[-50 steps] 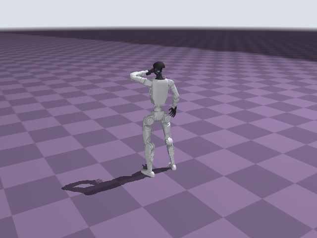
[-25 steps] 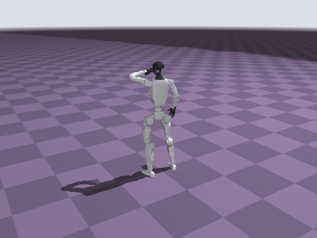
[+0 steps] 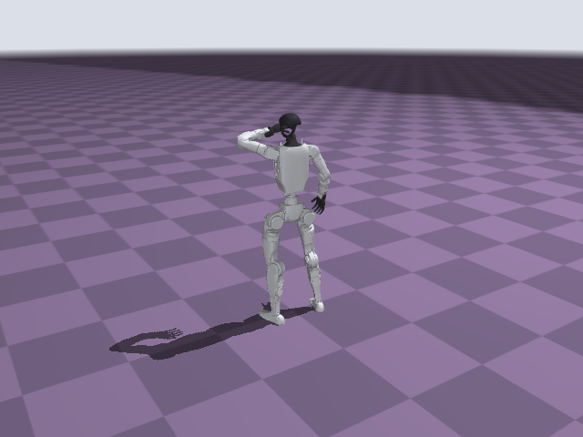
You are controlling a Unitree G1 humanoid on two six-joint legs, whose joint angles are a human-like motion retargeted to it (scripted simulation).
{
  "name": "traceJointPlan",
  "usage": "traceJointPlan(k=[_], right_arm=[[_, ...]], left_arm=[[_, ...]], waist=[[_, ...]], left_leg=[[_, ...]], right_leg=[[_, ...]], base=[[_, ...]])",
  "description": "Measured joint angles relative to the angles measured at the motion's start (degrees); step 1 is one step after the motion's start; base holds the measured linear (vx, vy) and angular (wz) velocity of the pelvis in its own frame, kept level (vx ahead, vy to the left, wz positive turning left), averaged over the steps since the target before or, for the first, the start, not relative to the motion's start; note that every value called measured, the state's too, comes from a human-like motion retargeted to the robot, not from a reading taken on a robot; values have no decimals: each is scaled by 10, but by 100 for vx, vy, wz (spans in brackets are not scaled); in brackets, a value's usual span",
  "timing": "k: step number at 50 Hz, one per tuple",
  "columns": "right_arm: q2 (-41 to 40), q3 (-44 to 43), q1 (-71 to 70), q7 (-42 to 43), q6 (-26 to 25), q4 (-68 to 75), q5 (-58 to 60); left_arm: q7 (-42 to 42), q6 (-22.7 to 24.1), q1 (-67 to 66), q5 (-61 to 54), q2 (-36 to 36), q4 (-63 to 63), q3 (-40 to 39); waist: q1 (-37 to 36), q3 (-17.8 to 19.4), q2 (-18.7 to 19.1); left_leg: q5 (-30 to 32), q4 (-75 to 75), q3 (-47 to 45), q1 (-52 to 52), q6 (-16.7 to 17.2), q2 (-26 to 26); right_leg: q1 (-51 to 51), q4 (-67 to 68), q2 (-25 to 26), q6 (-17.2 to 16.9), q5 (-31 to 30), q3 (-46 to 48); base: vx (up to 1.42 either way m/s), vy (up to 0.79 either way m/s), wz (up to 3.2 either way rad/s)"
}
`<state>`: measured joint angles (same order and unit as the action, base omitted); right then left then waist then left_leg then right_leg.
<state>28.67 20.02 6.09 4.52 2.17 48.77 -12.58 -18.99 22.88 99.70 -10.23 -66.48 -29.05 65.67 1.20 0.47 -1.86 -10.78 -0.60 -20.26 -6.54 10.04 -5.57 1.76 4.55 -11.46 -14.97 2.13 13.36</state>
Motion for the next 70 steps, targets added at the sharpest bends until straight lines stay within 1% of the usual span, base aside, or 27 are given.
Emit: traceJointPlan(k=[5, 7, 9, 11, 14, 17, 19, 21, 23, 26, 30, 32, 35, 38, 43, 45, 47, 50, 55, 57, 59, 62, 68, 70], right_arm=[[-1, 31, -3, -19, -9, 27, -10], [0, 44, -5, -24, -10, 31, -13], [1, 53, -9, -26, -9, 31, -13], [2, 56, -12, -25, -8, 29, -11], [4, 50, -18, -19, -6, 20, -2], [3, 34, -22, -14, -4, 8, 10], [2, 22, -20, -12, -3, -1, 17], [3, 13, -16, -11, -2, -8, 20], [6, 8, -10, -12, -2, -12, 19], [11, 13, -2, -14, -3, -8, 10], [7, 40, -4, -13, -8, 14, -5], [2, 56, -11, -14, -10, 27, -9], [-4, 72, -22, -16, -12, 40, -8], [-6, 68, -29, -16, -13, 36, -1], [-1, 32, -25, -11, -9, -1, 11], [4, 18, -18, -8, -8, -16, 11], [10, 10, -11, -4, -7, -24, 6], [19, 11, -4, 1, -9, -22, -4], [20, 43, -9, -1, -15, 11, -15], [17, 55, -15, -3, -17, 25, -14], [15, 61, -21, -4, -17, 34, -12], [12, 57, -27, -2, -16, 36, -7], [12, 12, -18, 8, -7, -2, 8], [14, -2, -9, 7, -4, -17, 13]], left_arm=[[7, -18, 72, 19, 118, 46, 38], [8, -17, 96, 16, 148, 57, 58], [10, -14, 111, 8, 157, 58, 75], [12, -8, 114, -4, 143, 48, 86], [10, 3, 91, -20, 85, 18, 82], [4, 13, 40, -31, 11, -14, 53], [0, 17, 0, -34, -26, -27, 23], [0, 17, -31, -34, -44, -32, -3], [3, 13, -40, -30, -41, -29, -16], [8, 1, -5, -14, 3, -7, 2], [9, -11, 72, -19, 106, 42, 54], [8, -12, 90, -25, 147, 64, 65], [8, -10, 86, -37, 170, 75, 61], [10, -4, 51, -51, 136, 54, 36], [10, 10, -39, -73, 34, -4, -27], [11, 13, -64, -77, 9, -20, -45], [12, 10, -66, -75, 5, -25, -45], [15, -1, -23, -64, 34, -16, -10], [9, -17, 86, -46, 142, 34, 72], [4, -18, 107, -39, 172, 47, 83], [-3, -18, 112, -33, 181, 50, 82], [-14, -13, 94, -27, 153, 36, 66], [-41, 2, -9, -22, 24, -23, -6], [-44, 5, -44, -19, -5, -35, -31]], waist=[[7, -5, -8], [9, -5, -11], [10, -6, -14], [9, -6, -14], [7, -5, -12], [4, -3, -9], [3, -2, -7], [3, -3, -4], [3, -5, 1], [3, -9, 6], [6, -13, 1], [7, -13, -4], [7, -14, -8], [5, -15, -8], [0, -14, -3], [-2, -13, 1], [-3, -12, 6], [-3, -11, 11], [2, -4, 7], [6, 0, 5], [10, 3, 4], [14, 6, 6], [12, 11, 16], [11, 12, 20]], left_leg=[[3, 0, 21, 8, 1, 3], [4, 0, 27, 10, 1, 3], [5, 0, 29, 12, 0, 4], [5, 0, 26, 11, 0, 4], [3, -1, 17, 9, -1, 3], [2, -1, 7, 6, -1, 1], [1, -2, 2, 5, -1, 1], [1, -2, 1, 4, -1, 0], [1, -2, 4, 4, -1, 0], [1, -3, 12, 6, -2, 1], [5, -2, 29, 10, -2, 3], [6, -3, 34, 11, -2, 4], [6, -3, 34, 11, -2, 4], [5, -3, 26, 9, -2, 4], [4, -3, 8, 5, -3, 3], [4, -3, 4, 5, -2, 2], [4, -4, 4, 5, -2, 2], [6, -4, 12, 6, -2, 3], [11, -4, 35, 11, -1, 6], [13, -4, 42, 13, -1, 7], [14, -4, 46, 14, -1, 7], [15, -4, 45, 14, -1, 7], [14, -3, 28, 10, -2, 6], [13, -3, 24, 8, -1, 6]], right_leg=[[8, -4, -4, 7, 3, 21], [10, -5, -5, 8, 4, 26], [10, -5, -5, 9, 4, 28], [9, -5, -5, 9, 3, 25], [4, -4, -4, 7, 1, 16], [0, -2, -2, 4, -1, 5], [-2, -1, -1, 1, -2, 1], [-2, -1, 0, 0, -3, 0], [-1, -1, -1, 0, -3, 2], [2, 4, -3, 0, 1, 12], [11, -3, -5, 5, 2, 28], [14, -3, -6, 7, 3, 32], [14, -4, -6, 9, 4, 32], [11, -4, -6, 10, 2, 23], [2, -3, -3, 8, -2, 4], [0, -3, -2, 6, -4, 1], [0, -2, -2, 6, -4, 1], [4, -1, -4, 6, -3, 9], [12, 2, -9, 11, 1, 31], [15, 4, -10, 13, 2, 38], [15, 5, -11, 15, 3, 41], [14, 6, -11, 17, 3, 40], [7, 5, -9, 15, -2, 22], [7, 4, -8, 14, -3, 19]], base=[[-1, 1, 37], [-1, 1, 24], [0, 0, 0], [0, 0, 0], [-1, 0, -27], [-1, -1, -31], [0, 0, -21], [0, 0, 0], [0, 0, 0], [0, 0, 25], [-1, 1, 36], [0, 0, 12], [0, 0, 0], [-1, 0, -18], [-1, 0, -32], [-1, 0, -10], [0, 0, 0], [-1, 1, 18], [-3, 1, 39], [-3, 1, 31], [-1, 0, 10], [0, 0, 0], [-1, 0, -24], [0, 0, -10]])
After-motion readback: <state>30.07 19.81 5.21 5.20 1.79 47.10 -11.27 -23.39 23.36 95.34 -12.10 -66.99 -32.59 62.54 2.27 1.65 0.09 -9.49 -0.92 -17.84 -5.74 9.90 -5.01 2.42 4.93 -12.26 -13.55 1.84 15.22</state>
